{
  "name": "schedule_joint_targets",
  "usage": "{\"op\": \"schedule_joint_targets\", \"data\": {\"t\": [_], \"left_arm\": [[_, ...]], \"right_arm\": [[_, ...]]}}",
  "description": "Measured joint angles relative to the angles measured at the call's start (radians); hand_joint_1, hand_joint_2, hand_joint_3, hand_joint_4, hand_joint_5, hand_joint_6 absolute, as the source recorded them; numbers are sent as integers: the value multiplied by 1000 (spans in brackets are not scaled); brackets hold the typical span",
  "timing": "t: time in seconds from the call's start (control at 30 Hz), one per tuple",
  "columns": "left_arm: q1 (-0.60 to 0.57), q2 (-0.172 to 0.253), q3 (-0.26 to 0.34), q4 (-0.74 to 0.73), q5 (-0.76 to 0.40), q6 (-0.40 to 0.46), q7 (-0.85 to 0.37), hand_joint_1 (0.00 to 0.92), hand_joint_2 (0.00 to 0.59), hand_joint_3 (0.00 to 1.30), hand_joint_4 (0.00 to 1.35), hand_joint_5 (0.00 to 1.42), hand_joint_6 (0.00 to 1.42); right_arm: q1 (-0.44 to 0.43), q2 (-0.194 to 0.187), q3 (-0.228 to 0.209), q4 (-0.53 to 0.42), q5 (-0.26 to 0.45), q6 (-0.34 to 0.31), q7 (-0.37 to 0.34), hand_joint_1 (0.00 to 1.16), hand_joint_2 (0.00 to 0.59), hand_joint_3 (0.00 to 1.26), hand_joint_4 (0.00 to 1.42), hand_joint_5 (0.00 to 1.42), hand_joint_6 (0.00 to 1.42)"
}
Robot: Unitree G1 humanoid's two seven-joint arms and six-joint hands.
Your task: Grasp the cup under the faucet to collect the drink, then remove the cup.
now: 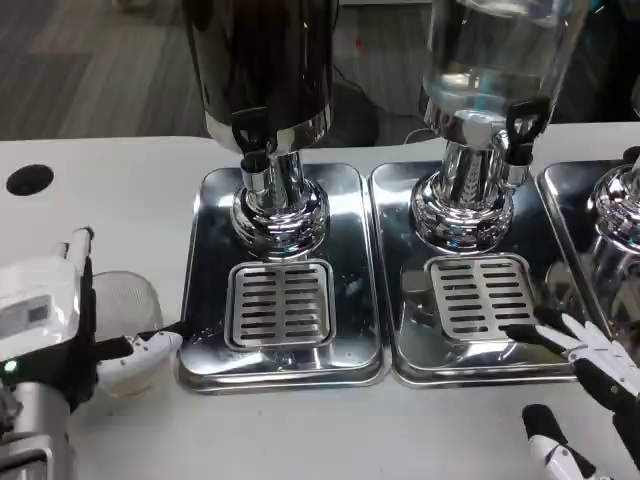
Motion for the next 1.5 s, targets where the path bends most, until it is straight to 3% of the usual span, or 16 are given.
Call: {"op": "schedule_joint_targets", "data": {"t": [0.17, 0.83, 1.5], "left_arm": [[-2, 11, -19, 5, 12, 6, -1, 296, 54, 249, 243, 514, 770], [0, 18, -50, 2, 68, 15, 22, 346, 91, 448, 517, 747, 910], [43, 12, -49, -11, 68, 6, 109, 353, 106, 530, 599, 823, 967]], "right_arm": [[-8, 0, 12, 0, 0, -1, 2, 419, 415, 232, 86, 36, 0], [-30, -4, 30, 12, 0, -14, 11, 443, 383, 209, 77, 13, 0], [-42, -6, 58, 39, -1, -24, 19, 450, 380, 200, 76, 13, 0]]}}
